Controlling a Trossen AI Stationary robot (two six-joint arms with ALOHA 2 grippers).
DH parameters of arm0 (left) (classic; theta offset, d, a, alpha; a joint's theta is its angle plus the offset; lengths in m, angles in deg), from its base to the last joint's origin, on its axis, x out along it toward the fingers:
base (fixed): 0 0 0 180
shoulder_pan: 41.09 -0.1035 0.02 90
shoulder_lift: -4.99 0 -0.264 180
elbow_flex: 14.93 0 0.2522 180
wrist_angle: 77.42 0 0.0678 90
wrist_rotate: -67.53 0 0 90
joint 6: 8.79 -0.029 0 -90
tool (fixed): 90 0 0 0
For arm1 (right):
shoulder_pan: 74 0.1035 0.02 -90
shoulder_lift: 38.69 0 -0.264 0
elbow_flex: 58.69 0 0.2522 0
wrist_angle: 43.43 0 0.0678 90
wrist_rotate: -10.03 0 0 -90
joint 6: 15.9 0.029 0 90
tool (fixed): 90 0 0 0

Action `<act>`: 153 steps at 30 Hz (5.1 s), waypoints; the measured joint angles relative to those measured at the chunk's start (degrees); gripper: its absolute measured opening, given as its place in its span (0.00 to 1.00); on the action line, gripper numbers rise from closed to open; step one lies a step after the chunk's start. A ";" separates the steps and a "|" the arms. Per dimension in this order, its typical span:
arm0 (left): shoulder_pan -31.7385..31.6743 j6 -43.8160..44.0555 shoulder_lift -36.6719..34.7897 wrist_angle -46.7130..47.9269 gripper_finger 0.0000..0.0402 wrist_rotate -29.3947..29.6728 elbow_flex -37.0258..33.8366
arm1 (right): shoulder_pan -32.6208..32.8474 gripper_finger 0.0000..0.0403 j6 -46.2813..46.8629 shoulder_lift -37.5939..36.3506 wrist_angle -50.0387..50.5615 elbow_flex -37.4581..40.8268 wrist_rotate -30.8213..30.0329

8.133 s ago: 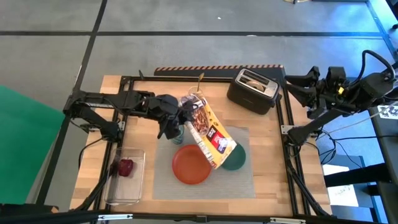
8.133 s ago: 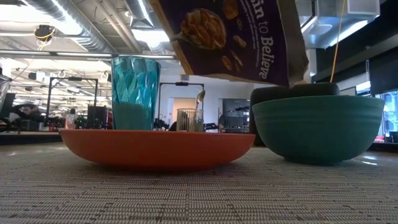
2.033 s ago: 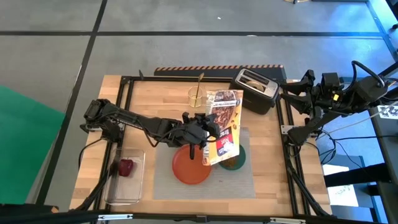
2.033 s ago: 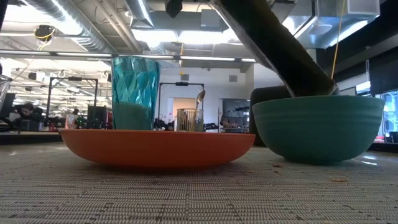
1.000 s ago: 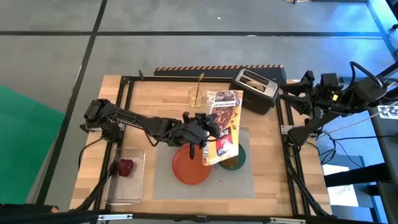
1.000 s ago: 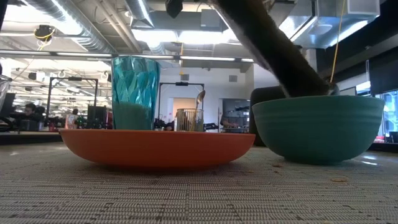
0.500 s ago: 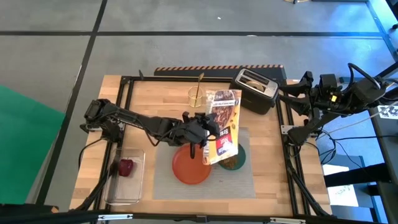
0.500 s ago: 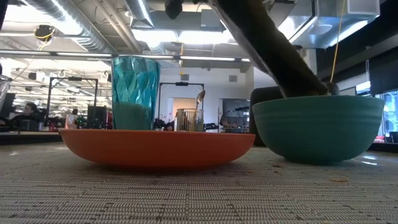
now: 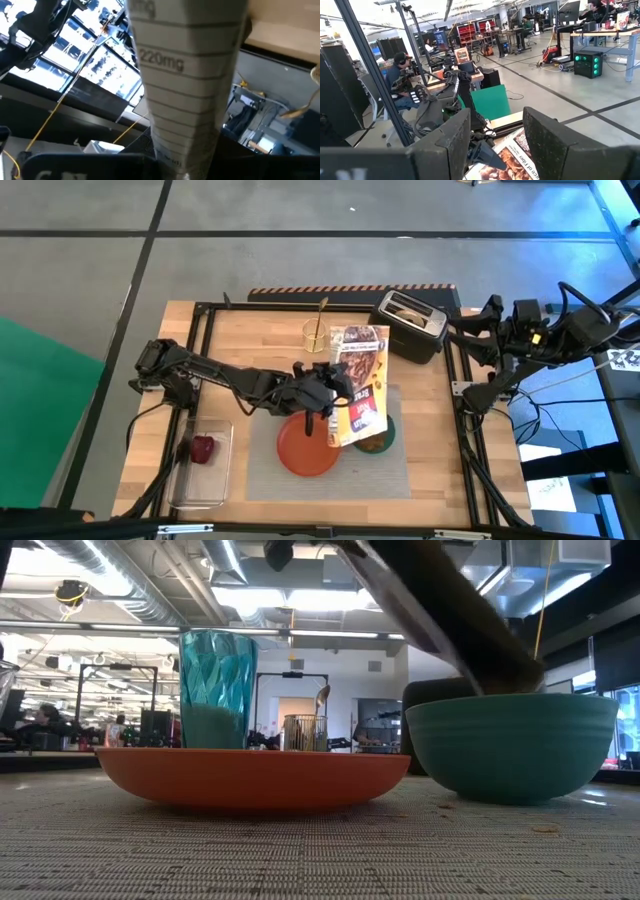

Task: Arrange a breakfast setting
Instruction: Pour the cereal from the cereal box into the blue bowl

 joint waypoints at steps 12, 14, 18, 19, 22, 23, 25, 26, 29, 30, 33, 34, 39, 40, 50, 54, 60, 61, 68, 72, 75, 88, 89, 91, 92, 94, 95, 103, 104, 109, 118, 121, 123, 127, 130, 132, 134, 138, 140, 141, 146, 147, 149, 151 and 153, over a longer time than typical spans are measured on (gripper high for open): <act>-1.90 7.68 -0.02 4.94 0.15 -0.74 -0.06 | 0.02 0.43 0.00 0.37 0.00 0.00 0.47; -2.12 9.32 -0.02 6.20 0.15 -0.93 -0.07 | 0.02 0.43 0.00 0.37 0.00 0.00 0.75; -2.15 12.59 -0.02 7.45 0.15 -2.35 -0.07 | 0.00 0.43 0.00 0.37 0.00 0.00 0.96; -2.14 13.16 -0.02 7.48 0.15 -2.69 -0.07 | 0.02 0.43 0.00 0.37 0.02 0.00 0.98; -2.08 15.22 -0.02 7.25 0.15 -3.93 -0.07 | 0.02 0.43 0.00 0.37 0.04 0.00 0.99; -2.10 15.66 -0.02 7.26 0.15 -4.11 -0.07 | 0.02 0.43 -0.01 0.37 0.04 0.00 0.99; -2.29 16.66 -0.02 7.44 0.15 -4.19 -0.07 | 0.01 0.43 -0.01 0.37 0.04 0.00 0.99; -2.46 17.05 -0.02 7.51 0.15 -4.38 -0.07 | 0.01 0.43 -0.02 0.37 0.07 0.00 0.98; -3.12 19.43 -0.02 8.65 0.15 -4.63 -0.07 | 0.02 0.43 -0.02 0.37 0.09 0.00 0.99; -3.36 20.31 -0.02 9.59 0.15 -4.65 -0.07 | 0.01 0.43 -0.02 0.37 0.08 0.00 0.99; -3.78 23.11 -0.65 12.38 0.15 -5.10 -0.11 | 0.01 0.43 -0.02 0.37 0.09 0.00 0.99; -3.96 24.14 -0.88 12.63 0.15 -5.42 -0.11 | 0.01 0.43 -0.02 0.37 0.09 0.00 0.99; -4.30 27.32 -3.34 13.59 0.15 -6.71 -0.11 | 0.00 0.43 -0.02 0.35 0.31 0.00 0.99; -4.28 27.49 -3.97 13.52 0.15 -6.61 -0.11 | 0.02 0.43 -0.02 0.37 0.39 0.00 1.00; -4.24 33.11 -7.02 13.64 0.15 -8.16 -0.09 | 0.02 0.43 -0.49 0.22 0.41 0.00 0.99; -4.41 35.86 -8.01 16.97 0.15 -9.50 -0.09 | 0.00 0.43 -1.01 0.22 0.39 0.00 0.78; -5.26 38.92 -8.68 21.30 0.15 -10.44 -0.09 | 0.00 0.43 -1.48 0.22 0.33 0.00 0.22; -5.48 39.40 -8.67 21.54 0.15 -11.10 -0.09 | 0.01 0.43 -1.63 0.23 0.33 0.00 -0.11; -7.16 43.32 -8.61 24.10 0.15 -15.43 -0.09 | 0.02 0.43 -1.75 0.24 0.31 0.00 -0.20; -8.19 43.91 -8.66 23.96 0.15 -17.12 -0.09 | 0.00 0.43 -1.77 0.24 0.33 0.00 -0.46; -8.88 43.95 -8.66 24.14 0.15 -17.81 -0.09 | 0.00 0.43 -1.82 0.26 0.31 0.00 -1.64; -10.80 57.47 -10.67 23.83 0.15 -26.50 -0.09 | 0.01 0.43 -3.43 0.26 0.31 0.00 -3.37; -10.80 58.75 -11.04 23.55 0.15 -27.16 -0.09 | 0.01 0.43 -3.63 0.26 0.31 0.00 -3.71; -10.78 62.05 -12.67 23.35 0.15 -28.52 -0.09 | 0.02 0.43 -4.57 0.24 0.05 0.00 -3.81; -10.80 64.17 -13.17 22.86 0.15 -29.36 -0.09 | 0.02 0.43 -4.85 0.23 -0.21 0.00 -4.03; -11.60 70.33 -15.49 21.95 0.15 -32.15 -0.04 | 0.00 0.43 -5.38 0.06 -0.39 0.00 -5.13; -12.37 73.73 -16.24 21.80 0.15 -33.75 -0.04 | 0.00 0.43 -5.48 -0.02 -0.37 0.00 -5.66; -19.91 92.08 -23.22 21.69 0.15 -38.08 -3.85 | -0.02 0.43 -7.76 -0.22 -0.35 0.00 -10.79; -20.83 93.72 -24.50 20.59 0.15 -38.17 -5.34 | -0.02 0.43 -8.52 -0.22 -0.33 0.00 -11.41; -25.42 104.39 -34.02 10.34 0.15 -36.95 -18.94 | -0.38 0.43 -13.69 -0.19 -0.11 0.00 -12.67; -27.45 115.45 -53.00 -6.77 0.15 -24.17 -40.28 | -10.44 0.43 -21.54 -0.13 -0.17 0.00 -8.22; -27.41 115.80 -57.60 -8.37 0.15 -20.69 -42.83 | -15.42 0.43 -23.95 -0.45 -0.32 0.00 -3.72; -27.41 116.25 -59.25 -7.93 0.15 -19.53 -44.35 | -18.83 0.43 -24.27 -0.50 -0.36 0.00 -0.94; -27.39 117.27 -60.15 -7.49 0.15 -19.77 -46.03 | -26.11 0.43 -24.09 0.23 -0.66 0.00 7.02; -27.39 117.18 -60.17 -10.29 0.15 -21.75 -46.03 | -33.48 0.43 -20.37 3.38 -4.15 0.54 15.71; -27.39 116.12 -60.11 -14.81 0.15 -22.97 -46.03 | -39.62 0.43 -15.82 7.12 -5.30 1.00 23.81; -27.39 115.44 -60.15 -20.12 0.15 -24.25 -46.01 | -44.98 0.43 -10.17 10.71 -7.99 1.02 32.65; -27.39 115.36 -61.81 -28.46 0.15 -27.67 -46.01 | -53.70 0.47 -1.37 18.42 -16.88 1.16 47.95; -27.39 115.78 -63.06 -31.53 0.15 -29.86 -45.88 | -56.53 0.52 1.62 21.49 -22.39 0.99 53.36; -27.39 116.32 -63.81 -31.68 0.15 -31.15 -45.88 | -57.75 0.55 2.69 23.21 -24.65 0.95 55.76; -27.39 118.35 -65.88 -31.67 0.15 -36.80 -45.89 | -60.54 0.74 10.63 31.09 -36.03 1.05 64.62; -27.39 118.66 -66.13 -31.69 0.15 -37.95 -45.90 | -60.59 0.78 11.75 32.18 -38.35 1.05 65.69; -27.39 118.84 -66.23 -32.27 0.15 -40.41 -45.90 | -60.45 0.83 12.20 34.39 -41.82 0.99 67.01; -27.39 118.86 -66.21 -32.31 0.15 -42.69 -45.90 | -60.33 0.85 12.28 36.23 -43.57 0.95 68.00; -27.39 119.01 -65.95 -32.30 0.15 -45.03 -45.90 | -60.24 0.86 12.27 37.98 -45.47 0.99 69.08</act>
